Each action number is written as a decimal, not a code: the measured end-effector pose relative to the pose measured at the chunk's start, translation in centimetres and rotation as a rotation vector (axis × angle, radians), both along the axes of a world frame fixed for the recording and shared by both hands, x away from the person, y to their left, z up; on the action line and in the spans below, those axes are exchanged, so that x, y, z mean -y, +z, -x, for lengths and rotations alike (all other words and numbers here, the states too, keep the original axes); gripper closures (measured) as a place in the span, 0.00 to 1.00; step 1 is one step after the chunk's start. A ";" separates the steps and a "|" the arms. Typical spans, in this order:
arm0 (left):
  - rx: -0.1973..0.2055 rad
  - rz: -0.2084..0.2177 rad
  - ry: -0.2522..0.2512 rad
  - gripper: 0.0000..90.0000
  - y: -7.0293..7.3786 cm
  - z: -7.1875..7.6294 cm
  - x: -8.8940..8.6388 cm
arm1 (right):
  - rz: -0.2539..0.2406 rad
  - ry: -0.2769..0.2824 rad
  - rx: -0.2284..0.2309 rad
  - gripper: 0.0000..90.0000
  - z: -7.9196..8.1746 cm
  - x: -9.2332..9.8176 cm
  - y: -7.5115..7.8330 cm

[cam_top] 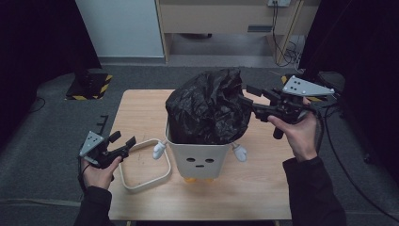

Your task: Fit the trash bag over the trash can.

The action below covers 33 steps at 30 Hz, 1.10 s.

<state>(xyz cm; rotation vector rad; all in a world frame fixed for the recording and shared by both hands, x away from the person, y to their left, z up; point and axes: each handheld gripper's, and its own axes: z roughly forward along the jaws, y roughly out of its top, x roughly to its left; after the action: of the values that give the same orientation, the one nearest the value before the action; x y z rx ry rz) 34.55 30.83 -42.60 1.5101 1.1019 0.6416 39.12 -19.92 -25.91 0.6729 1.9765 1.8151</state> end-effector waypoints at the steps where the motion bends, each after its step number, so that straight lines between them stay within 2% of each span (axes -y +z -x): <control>1: 0.010 0.001 -0.001 0.30 0.3 0.0 0.1 | -0.012 0.007 -0.011 0.52 0.1 0.1 -0.2; 4: 0.015 -0.003 -0.006 0.30 0.7 -0.2 0.5 | 0.000 0.016 -0.022 0.52 0.4 0.2 -0.5; 5: 0.013 -0.007 -0.006 0.30 0.7 -0.3 0.6 | -0.006 0.046 -0.017 0.57 0.9 -0.2 -0.7; 8: -0.003 -0.027 -0.013 0.30 0.5 -0.6 1.2 | -0.036 0.074 -0.021 0.58 1.3 -0.6 -0.6; 10: -0.014 -0.023 -0.018 0.30 0.0 -0.6 1.6 | -0.038 0.058 0.001 0.54 1.6 -1.4 0.5; 11: -0.014 -0.023 -0.018 0.30 0.0 -0.6 1.6 | -0.059 0.059 -0.007 0.52 1.6 -1.7 1.0; 13: -0.033 -0.021 -0.016 0.29 -0.9 -0.6 1.8 | -0.080 0.054 -0.001 0.45 1.7 -2.7 2.1; 18: -0.100 -0.042 -0.008 0.28 -3.1 -0.6 1.6 | -0.098 0.048 -0.008 0.32 1.3 -5.9 4.4; 19: -0.100 -0.042 -0.008 0.28 -3.1 -0.6 1.6 | -0.104 0.049 -0.011 0.32 1.2 -6.6 4.7; 20: -0.134 -0.054 -0.005 0.28 -3.9 -0.6 1.5 | -0.110 0.048 -0.010 0.32 1.1 -7.2 5.1; 22: -0.147 -0.066 -0.004 0.28 -4.2 -0.6 1.3 | -0.124 0.045 -0.013 0.31 0.9 -7.8 5.3; 23: -0.154 -0.070 -0.001 0.28 -4.3 -0.5 1.3 | -0.130 0.046 -0.017 0.30 0.6 -9.2 5.7; 26: -0.151 -0.068 -0.005 0.28 -4.3 -0.4 1.3 | -0.097 0.053 -0.036 0.34 0.0 -10.9 5.6; 27: -0.151 -0.072 -0.009 0.28 -4.4 -0.5 1.4 | -0.078 0.061 -0.051 0.38 -0.3 -11.5 5.3; 29: -0.157 -0.077 -0.014 0.28 -4.4 -0.6 1.5 | -0.043 0.068 -0.082 0.41 -0.8 -12.6 4.4; 30: -0.160 -0.079 -0.017 0.28 -4.5 -0.6 1.5 | -0.002 0.063 -0.094 0.44 -1.1 -13.0 3.8; 31: -0.160 -0.079 -0.017 0.28 -4.5 -0.6 1.5 | -0.002 0.063 -0.094 0.44 -1.1 -13.0 3.8; 32: -0.160 -0.085 -0.020 0.28 -4.5 -0.6 1.6 | 0.086 0.049 -0.128 0.47 -1.6 -14.0 2.5; 33: -0.160 -0.087 -0.021 0.28 -4.5 -0.6 1.6 | 0.104 0.049 -0.148 0.48 -1.7 -14.3 2.0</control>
<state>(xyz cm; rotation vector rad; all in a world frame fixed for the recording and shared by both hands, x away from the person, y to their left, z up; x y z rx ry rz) 35.18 29.21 -47.13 1.6685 1.1897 0.5679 40.84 -5.65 -23.88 0.7513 2.1837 1.7201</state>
